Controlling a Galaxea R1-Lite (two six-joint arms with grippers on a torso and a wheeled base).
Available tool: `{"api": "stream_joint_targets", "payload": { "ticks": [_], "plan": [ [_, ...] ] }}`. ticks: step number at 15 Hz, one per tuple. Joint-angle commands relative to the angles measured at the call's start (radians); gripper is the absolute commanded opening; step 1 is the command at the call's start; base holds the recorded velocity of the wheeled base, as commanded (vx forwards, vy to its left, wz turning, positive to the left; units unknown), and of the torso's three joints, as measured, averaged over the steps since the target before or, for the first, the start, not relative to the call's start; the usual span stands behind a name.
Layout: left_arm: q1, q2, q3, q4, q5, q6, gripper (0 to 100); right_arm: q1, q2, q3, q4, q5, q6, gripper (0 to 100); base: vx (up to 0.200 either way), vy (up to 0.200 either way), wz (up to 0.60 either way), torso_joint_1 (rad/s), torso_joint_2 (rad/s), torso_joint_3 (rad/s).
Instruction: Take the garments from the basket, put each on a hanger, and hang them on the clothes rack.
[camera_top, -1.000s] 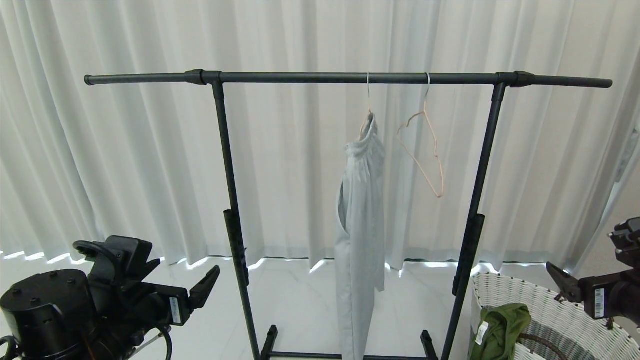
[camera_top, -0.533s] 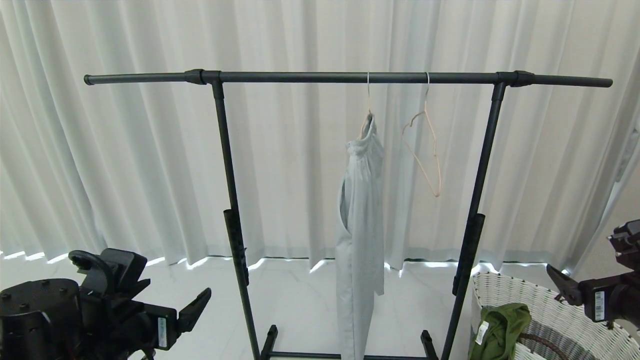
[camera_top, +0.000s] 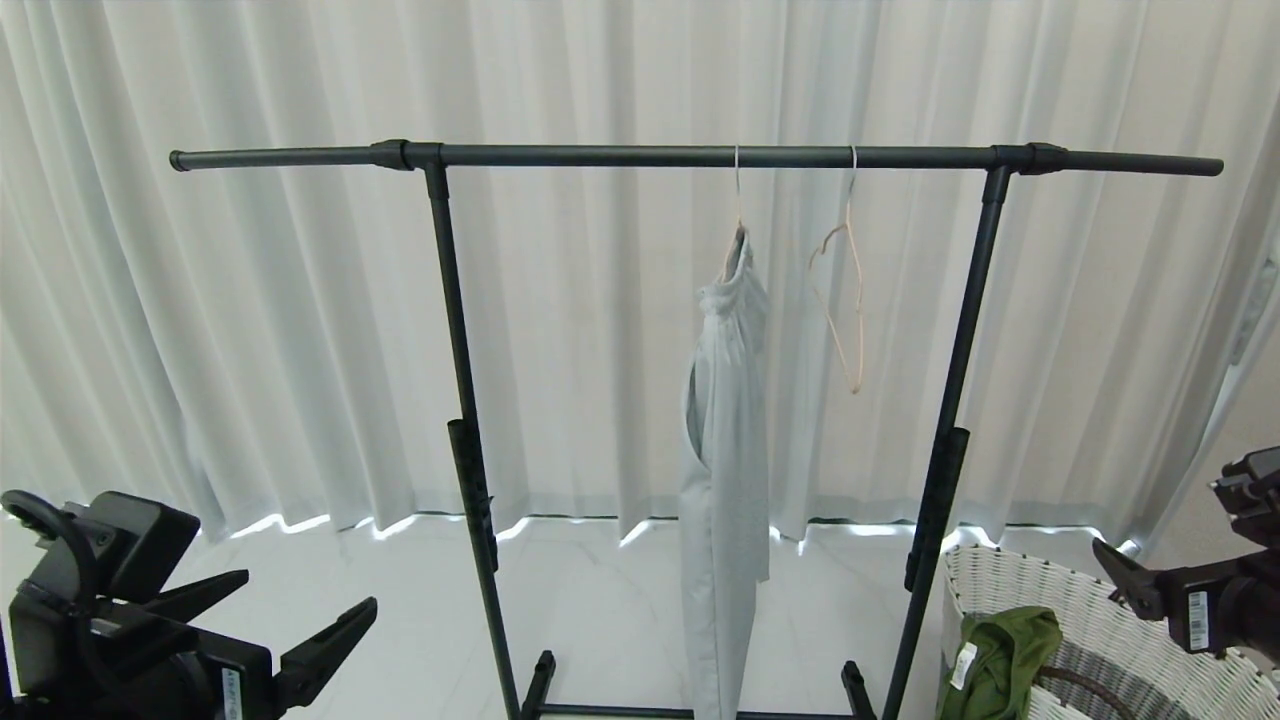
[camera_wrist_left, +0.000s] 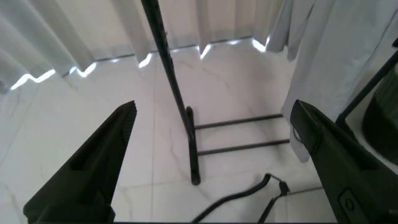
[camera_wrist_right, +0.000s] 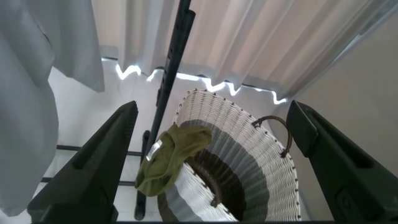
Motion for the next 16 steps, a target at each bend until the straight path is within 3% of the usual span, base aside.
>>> {"api": "stream_joint_targets", "payload": {
  "ticks": [1,9,16],
  "plan": [
    [0.0,-0.046,-0.004,-0.001,-0.002,0.001,100,-0.001,-0.001,0.004,-0.001,0.0,0.0,100,0.0,0.0,0.0,0.0,0.0,0.0],
    [0.018,-0.029,-0.03,-0.001,-0.003,0.0,100,-0.05,0.004,0.001,-0.001,0.0,-0.002,100,0.0,0.0,0.0,0.0,0.0,0.0],
    [0.014,-0.011,-0.013,0.001,-0.005,0.003,100,-0.07,0.015,0.011,0.0,0.0,-0.02,100,0.0,0.0,0.0,-0.059,0.19,0.116]
  ]
}}
